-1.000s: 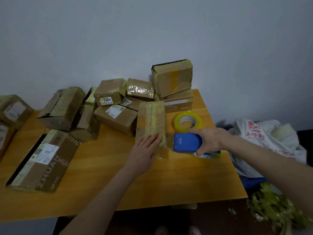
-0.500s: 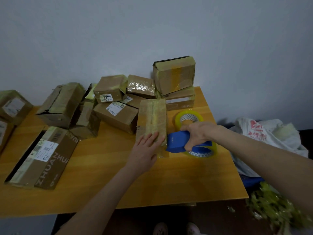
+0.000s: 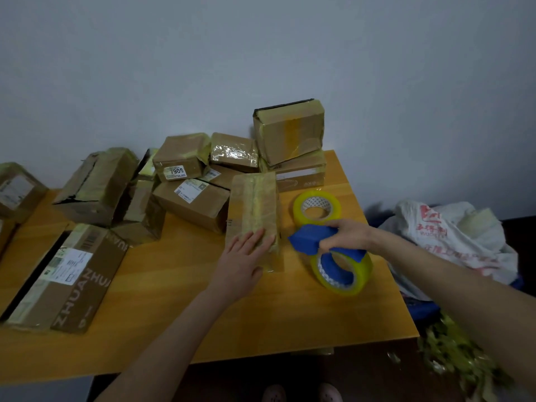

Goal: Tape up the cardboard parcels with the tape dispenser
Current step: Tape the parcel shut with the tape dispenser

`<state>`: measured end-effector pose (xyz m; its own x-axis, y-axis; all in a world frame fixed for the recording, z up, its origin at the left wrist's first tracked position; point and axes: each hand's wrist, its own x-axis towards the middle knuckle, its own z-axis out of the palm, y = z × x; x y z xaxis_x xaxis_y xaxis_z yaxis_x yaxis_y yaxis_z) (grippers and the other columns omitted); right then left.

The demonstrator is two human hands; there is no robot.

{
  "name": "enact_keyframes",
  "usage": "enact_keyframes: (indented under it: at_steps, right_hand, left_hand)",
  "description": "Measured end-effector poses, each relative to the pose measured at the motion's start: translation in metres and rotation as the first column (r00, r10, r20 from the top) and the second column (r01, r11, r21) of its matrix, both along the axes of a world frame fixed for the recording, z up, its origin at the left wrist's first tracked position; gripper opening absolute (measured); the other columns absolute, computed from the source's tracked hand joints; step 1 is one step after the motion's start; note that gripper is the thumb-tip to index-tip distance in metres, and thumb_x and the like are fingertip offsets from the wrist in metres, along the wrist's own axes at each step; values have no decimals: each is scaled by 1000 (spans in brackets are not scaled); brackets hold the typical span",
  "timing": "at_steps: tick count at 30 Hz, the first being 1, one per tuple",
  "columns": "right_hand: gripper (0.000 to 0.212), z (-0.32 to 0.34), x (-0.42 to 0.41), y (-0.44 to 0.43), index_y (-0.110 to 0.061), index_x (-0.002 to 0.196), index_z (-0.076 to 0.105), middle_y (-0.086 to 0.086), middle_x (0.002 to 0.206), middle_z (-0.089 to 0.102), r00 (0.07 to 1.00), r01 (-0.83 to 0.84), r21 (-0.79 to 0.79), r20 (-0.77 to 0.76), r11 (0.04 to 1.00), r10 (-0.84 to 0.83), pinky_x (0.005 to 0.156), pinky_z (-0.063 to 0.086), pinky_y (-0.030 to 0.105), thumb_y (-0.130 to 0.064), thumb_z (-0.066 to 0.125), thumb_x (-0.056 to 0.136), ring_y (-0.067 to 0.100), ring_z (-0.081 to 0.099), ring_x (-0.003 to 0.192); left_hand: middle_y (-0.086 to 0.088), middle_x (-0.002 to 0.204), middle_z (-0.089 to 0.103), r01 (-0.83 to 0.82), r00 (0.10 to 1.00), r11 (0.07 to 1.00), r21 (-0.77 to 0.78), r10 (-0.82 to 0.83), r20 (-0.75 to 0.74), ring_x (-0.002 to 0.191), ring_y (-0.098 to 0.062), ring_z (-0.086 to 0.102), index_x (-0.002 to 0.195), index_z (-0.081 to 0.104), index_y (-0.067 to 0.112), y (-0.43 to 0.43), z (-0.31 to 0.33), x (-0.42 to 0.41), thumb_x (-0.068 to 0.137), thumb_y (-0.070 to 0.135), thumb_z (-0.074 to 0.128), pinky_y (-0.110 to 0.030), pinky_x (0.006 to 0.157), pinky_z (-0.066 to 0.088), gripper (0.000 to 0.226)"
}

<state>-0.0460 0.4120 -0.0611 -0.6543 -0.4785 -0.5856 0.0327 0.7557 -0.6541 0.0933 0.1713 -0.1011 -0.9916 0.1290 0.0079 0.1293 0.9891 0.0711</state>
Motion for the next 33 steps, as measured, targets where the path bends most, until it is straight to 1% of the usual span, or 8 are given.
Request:
enact_keyframes:
  at_steps: [9, 12, 15, 17, 20, 24, 29, 33]
  right_hand:
    - [42, -69, 40, 6, -9, 121, 65, 12, 96, 70, 726, 619, -149, 483, 771, -490, 72, 54, 39, -33, 69, 86, 27, 66, 84]
    - [48, -65, 37, 4, -14, 133, 56, 8, 88, 67, 829, 523, -97, 288, 847, -479, 63, 48, 34, -39, 61, 93, 23, 62, 77]
    - [61, -49, 32, 1, -10, 146, 40, 10, 127, 61, 966, 234, 57, -127, 970, -226, 89, 48, 38, -42, 55, 96, 28, 60, 111]
    - [62, -31, 37, -15, -8, 148, 36, 12, 140, 53, 918, 226, 1, -336, 974, -212, 99, 44, 39, -41, 51, 98, 29, 53, 124]
    - [51, -12, 59, -63, -4, 140, 47, 10, 129, 61, 903, 191, -193, -349, 962, -250, 94, 45, 34, -36, 48, 100, 27, 56, 118]
    - [32, -15, 80, -105, -10, 110, 56, -4, 74, 55, 901, 199, -215, -344, 956, -265, 54, 37, 25, -38, 43, 100, 20, 56, 76]
    - [45, -25, 75, -96, -15, 136, 54, 2, 113, 69, 884, 205, -262, -363, 943, -293, 75, 49, 24, -37, 54, 96, 18, 63, 101]
    - [51, -31, 72, -97, -16, 132, 59, 2, 115, 70, 826, 260, -264, -437, 929, -356, 84, 53, 28, -38, 68, 87, 17, 64, 104]
  left_hand:
    - [-1, 160, -4, 19, 996, 997, 81, -26, 83, 147, -18, -2, 141, -6, 52, 0, 6, -1, 93, 39, 49, -34, 117, -3, 74]
    - [10, 159, 8, -104, 995, 930, 353, 96, 40, 145, -19, 11, 145, 21, 45, -4, 17, 4, 95, 39, 51, -42, 115, 21, 59]
    - [1, 150, 37, -232, 905, 768, 596, 395, -156, 136, -11, 34, 143, 40, 19, -15, 22, 14, 98, 20, 51, -31, 110, 35, 47]
    - [-4, 144, 45, -343, 824, 646, 682, 555, -111, 133, -13, 40, 141, 42, 9, -21, 23, 19, 99, 14, 48, -24, 107, 33, 43]
    - [-5, 144, 46, -486, 778, 500, 717, 621, 93, 129, -13, 45, 143, 38, 9, -14, 22, 11, 101, 17, 43, -18, 101, 36, 43]
    - [-5, 135, 54, -573, 743, 418, 705, 628, 232, 113, -16, 54, 149, 27, 12, 0, 16, -8, 102, 24, 39, -18, 82, 44, 50]
    - [1, 138, 52, -465, 823, 368, 805, 515, 240, 112, -1, 46, 147, 31, 13, -16, 5, 2, 98, 24, 51, -6, 80, 43, 54]
    - [5, 126, 60, -396, 835, 382, 835, 529, 154, 97, 15, 52, 140, 44, 16, -26, -1, 5, 89, 19, 65, 0, 77, 44, 55]
